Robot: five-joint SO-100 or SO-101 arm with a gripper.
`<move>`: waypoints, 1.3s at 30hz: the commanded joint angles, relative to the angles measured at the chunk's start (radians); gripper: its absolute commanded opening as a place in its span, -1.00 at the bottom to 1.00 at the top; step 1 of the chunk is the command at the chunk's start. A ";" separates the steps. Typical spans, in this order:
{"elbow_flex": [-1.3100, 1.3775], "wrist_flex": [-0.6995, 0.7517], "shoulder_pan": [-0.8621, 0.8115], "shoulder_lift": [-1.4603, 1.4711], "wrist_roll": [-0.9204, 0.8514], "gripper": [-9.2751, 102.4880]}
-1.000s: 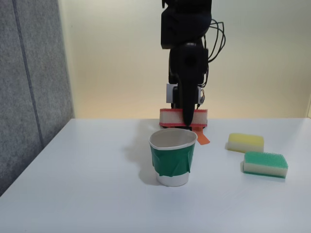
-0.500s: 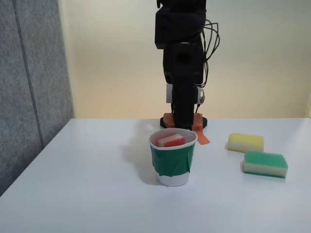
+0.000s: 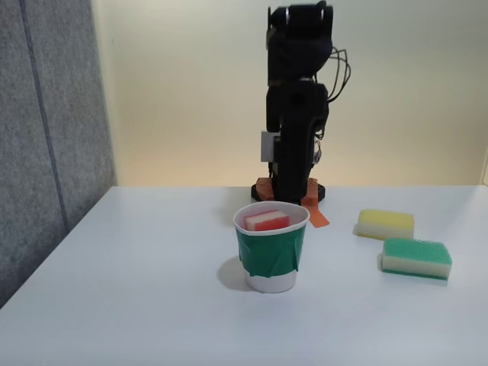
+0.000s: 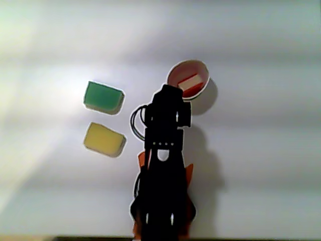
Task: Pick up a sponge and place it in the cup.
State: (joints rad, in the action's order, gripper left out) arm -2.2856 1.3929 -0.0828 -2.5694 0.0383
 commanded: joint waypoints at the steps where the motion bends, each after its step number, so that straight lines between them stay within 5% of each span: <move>1: -0.101 -0.034 0.005 -0.143 0.040 -0.83; 22: -0.738 -0.434 -0.055 -0.782 0.028 -0.83; 30: -0.917 -0.577 -0.048 -0.793 0.003 -0.83; 39: -0.948 -0.357 -0.048 -0.795 -0.046 -0.83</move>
State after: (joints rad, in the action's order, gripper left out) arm -3.1876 0.9664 -0.1243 -3.3425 0.0061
